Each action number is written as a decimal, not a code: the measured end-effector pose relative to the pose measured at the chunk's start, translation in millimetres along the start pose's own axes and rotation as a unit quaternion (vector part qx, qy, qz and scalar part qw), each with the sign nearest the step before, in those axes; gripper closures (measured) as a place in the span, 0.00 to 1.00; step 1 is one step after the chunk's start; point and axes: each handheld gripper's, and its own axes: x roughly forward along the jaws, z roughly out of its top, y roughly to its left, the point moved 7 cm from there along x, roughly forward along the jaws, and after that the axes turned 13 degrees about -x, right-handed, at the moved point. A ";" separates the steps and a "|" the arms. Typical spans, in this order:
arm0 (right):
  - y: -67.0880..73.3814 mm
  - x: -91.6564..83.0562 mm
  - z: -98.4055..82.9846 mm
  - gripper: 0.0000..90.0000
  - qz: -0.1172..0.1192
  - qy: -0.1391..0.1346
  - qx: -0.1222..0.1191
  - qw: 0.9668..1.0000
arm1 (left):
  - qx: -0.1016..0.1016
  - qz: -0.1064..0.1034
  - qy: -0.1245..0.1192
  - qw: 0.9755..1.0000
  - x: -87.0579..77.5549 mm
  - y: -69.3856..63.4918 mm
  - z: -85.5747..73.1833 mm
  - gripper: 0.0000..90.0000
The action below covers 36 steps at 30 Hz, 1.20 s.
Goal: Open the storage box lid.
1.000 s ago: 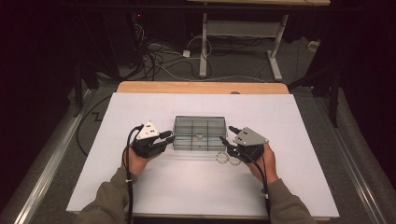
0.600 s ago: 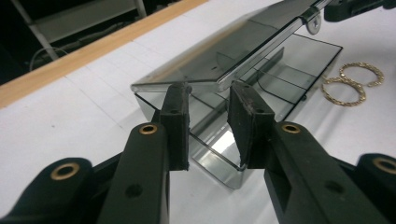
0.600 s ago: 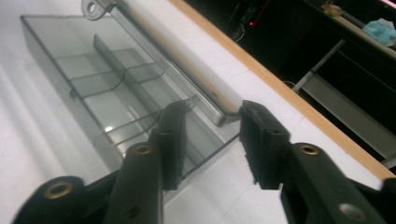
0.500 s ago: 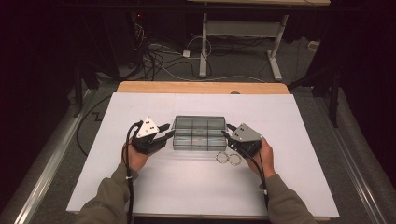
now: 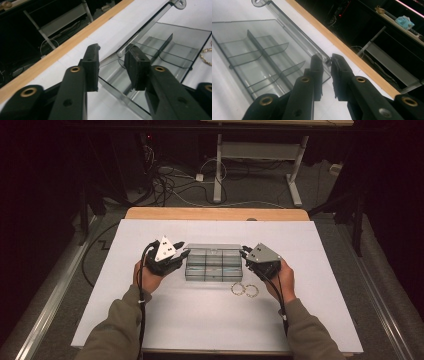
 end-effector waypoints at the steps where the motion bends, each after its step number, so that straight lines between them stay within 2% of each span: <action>1: -4.5 1.9 2.2 0.91 -0.002 0.003 0.000 1.000 | 0.000 -0.005 0.001 1.000 1.2 1.2 2.7 0.73; 10: -18.2 8.5 10.7 0.91 0.000 0.016 -0.008 1.000 | 0.016 -0.007 0.000 1.000 8.4 9.7 18.2 0.77; 15: -26.5 14.8 13.6 0.91 -0.002 0.012 0.006 1.000 | 0.020 -0.002 0.001 1.000 12.6 13.6 26.0 0.77; 19: -30.2 17.9 14.5 0.90 -0.004 0.011 0.013 1.000 | 0.012 0.005 0.001 1.000 18.6 16.5 29.1 0.77; 25: -37.5 26.0 15.9 0.89 -0.006 0.000 0.029 1.000 | -0.009 -0.003 -0.009 1.000 24.4 23.9 32.9 0.76; 28: -40.0 29.4 15.9 0.88 -0.005 -0.007 0.043 0.999 | -0.017 -0.012 -0.020 1.000 26.4 26.8 33.3 0.76; 29: -40.4 30.1 15.7 0.88 -0.004 -0.009 0.046 0.999 | -0.026 -0.017 -0.027 0.999 27.8 27.9 33.3 0.76; 36: -45.9 39.2 15.6 0.86 -0.008 -0.013 0.066 0.998 | -0.040 -0.012 -0.044 0.998 35.3 34.5 36.1 0.75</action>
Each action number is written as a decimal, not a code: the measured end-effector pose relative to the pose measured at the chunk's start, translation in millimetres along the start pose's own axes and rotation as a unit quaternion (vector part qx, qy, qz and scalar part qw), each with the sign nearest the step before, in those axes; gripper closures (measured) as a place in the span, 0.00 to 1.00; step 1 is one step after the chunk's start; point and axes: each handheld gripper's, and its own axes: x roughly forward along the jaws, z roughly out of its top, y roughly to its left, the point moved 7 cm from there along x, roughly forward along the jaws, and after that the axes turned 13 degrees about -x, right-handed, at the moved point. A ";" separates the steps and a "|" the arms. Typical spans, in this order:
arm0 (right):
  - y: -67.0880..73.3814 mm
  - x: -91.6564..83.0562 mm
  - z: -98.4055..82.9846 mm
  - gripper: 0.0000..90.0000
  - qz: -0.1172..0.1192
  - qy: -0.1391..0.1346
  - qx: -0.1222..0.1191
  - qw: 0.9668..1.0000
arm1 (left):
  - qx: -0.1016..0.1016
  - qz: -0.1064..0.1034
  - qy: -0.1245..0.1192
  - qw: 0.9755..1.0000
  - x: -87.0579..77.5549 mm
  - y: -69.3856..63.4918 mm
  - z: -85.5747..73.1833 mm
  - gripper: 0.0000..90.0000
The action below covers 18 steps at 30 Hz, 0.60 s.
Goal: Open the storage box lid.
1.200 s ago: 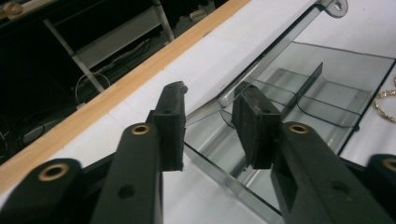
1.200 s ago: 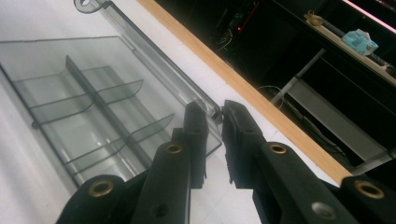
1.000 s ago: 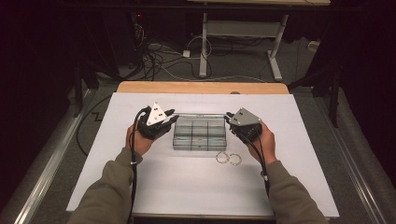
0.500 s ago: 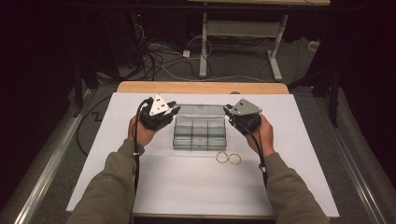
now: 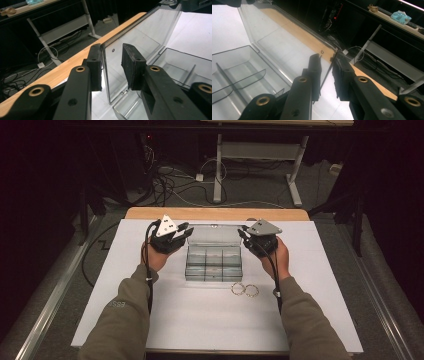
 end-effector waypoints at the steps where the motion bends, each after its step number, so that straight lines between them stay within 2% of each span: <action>1: -0.9 1.2 0.0 0.86 0.000 -0.001 -0.001 1.000 | -0.007 0.002 -0.002 1.000 1.9 1.5 -0.1 0.75; 3: -3.5 5.9 -0.8 0.85 -0.003 -0.005 0.014 1.000 | -0.019 -0.001 0.001 1.000 5.6 3.2 -2.4 0.75; 8: -4.7 12.1 -4.2 0.86 -0.004 -0.004 0.029 1.000 | -0.036 0.006 0.016 0.999 15.9 8.6 -12.2 0.75; 11: -4.9 17.1 -8.2 0.86 -0.005 -0.001 0.035 0.999 | -0.045 0.011 0.028 0.999 20.6 10.7 -17.6 0.75; 13: -4.1 20.8 -12.3 0.86 -0.004 0.005 0.038 0.999 | -0.042 0.015 0.034 0.998 23.8 11.0 -20.1 0.75; 18: -1.2 29.1 -21.3 0.86 0.000 0.012 0.054 0.998 | -0.052 0.019 0.029 0.998 29.3 11.5 -22.4 0.75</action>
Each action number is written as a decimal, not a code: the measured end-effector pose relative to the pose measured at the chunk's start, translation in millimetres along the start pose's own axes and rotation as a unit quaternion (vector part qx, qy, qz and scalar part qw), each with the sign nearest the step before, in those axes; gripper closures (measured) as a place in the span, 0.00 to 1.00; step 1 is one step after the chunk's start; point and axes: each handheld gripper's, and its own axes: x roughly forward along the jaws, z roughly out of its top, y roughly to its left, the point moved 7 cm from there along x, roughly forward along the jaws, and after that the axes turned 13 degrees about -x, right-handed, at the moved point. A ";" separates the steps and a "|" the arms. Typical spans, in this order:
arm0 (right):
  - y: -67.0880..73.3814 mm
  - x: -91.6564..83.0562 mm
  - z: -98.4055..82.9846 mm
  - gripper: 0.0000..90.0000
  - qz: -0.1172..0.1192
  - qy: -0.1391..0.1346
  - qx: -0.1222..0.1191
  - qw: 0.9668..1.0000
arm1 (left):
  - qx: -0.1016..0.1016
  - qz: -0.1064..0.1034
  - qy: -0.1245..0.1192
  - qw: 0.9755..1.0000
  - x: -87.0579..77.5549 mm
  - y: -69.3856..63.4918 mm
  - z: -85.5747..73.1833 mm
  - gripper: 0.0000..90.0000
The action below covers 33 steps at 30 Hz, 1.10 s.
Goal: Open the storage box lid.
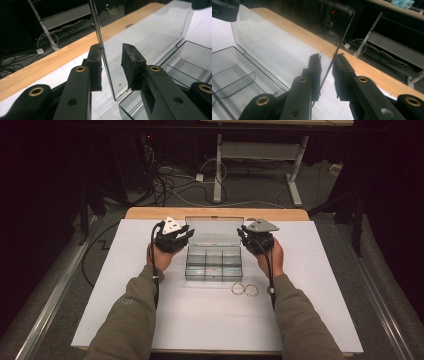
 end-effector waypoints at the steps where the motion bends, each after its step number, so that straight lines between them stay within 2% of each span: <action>1: 0.8 1.8 -1.5 0.86 0.000 -0.001 0.006 1.000 | 0.001 0.001 0.001 1.000 0.5 0.5 -0.5 0.75; 6: 2.8 8.2 -6.6 0.85 -0.007 0.003 0.010 1.000 | -0.001 0.009 0.006 1.000 6.5 3.1 -4.2 0.75; 9: 4.2 11.6 -10.4 0.84 -0.009 0.008 0.016 1.000 | -0.013 0.009 0.004 1.000 9.1 3.8 -5.5 0.75; 11: 5.2 14.1 -12.5 0.83 -0.009 0.010 0.018 1.000 | -0.014 0.011 0.007 1.000 10.5 4.1 -7.0 0.74; 27: 11.4 24.2 -24.8 0.78 -0.009 0.045 0.017 0.999 | -0.039 0.018 0.021 0.999 20.0 8.0 -18.5 0.72; 33: 13.4 26.1 -27.6 0.75 -0.007 0.049 0.018 0.999 | -0.047 0.016 0.025 0.998 21.6 8.5 -21.4 0.72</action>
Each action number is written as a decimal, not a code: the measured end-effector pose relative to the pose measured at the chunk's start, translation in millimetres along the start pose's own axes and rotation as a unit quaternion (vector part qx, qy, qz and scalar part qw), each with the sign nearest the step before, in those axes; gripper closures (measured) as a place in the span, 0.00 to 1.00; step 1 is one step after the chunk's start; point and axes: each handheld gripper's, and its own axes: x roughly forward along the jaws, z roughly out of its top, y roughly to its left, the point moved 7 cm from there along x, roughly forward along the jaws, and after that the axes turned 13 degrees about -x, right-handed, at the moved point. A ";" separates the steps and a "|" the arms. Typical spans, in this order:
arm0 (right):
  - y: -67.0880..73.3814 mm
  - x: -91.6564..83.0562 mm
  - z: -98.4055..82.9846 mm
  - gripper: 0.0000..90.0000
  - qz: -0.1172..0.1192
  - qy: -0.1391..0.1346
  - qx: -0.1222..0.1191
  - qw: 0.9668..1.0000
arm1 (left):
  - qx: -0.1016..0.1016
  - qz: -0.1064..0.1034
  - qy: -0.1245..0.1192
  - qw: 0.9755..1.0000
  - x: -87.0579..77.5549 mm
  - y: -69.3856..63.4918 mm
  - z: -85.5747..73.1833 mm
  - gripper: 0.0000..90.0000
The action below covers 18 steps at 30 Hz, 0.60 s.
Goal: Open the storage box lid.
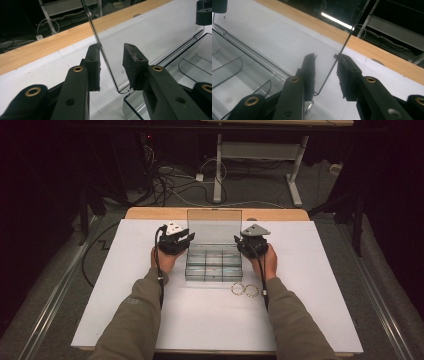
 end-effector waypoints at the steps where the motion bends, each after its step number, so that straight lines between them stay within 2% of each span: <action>1: 0.3 0.5 -0.5 0.75 0.000 0.002 0.000 1.000 | -0.002 0.000 0.000 1.000 0.4 0.2 -0.5 0.72; 6: 2.0 2.0 -3.2 0.73 0.008 0.007 0.004 1.000 | -0.010 0.000 0.000 1.000 1.3 0.8 -3.3 0.71; 12: 4.6 3.4 -6.1 0.71 0.017 0.013 0.021 1.000 | -0.015 -0.001 0.002 1.000 2.0 2.3 -6.1 0.71; 13: 5.3 3.1 -6.6 0.71 0.018 0.013 0.030 0.999 | -0.013 0.000 0.004 1.000 2.0 2.5 -6.4 0.72; 15: 4.8 3.0 -7.3 0.71 0.013 0.015 0.032 0.999 | -0.008 0.006 0.013 1.000 2.3 3.1 -7.6 0.72; 18: 4.8 3.8 -7.6 0.70 0.010 0.019 0.023 1.000 | -0.011 0.003 0.024 1.000 3.9 3.3 -11.4 0.72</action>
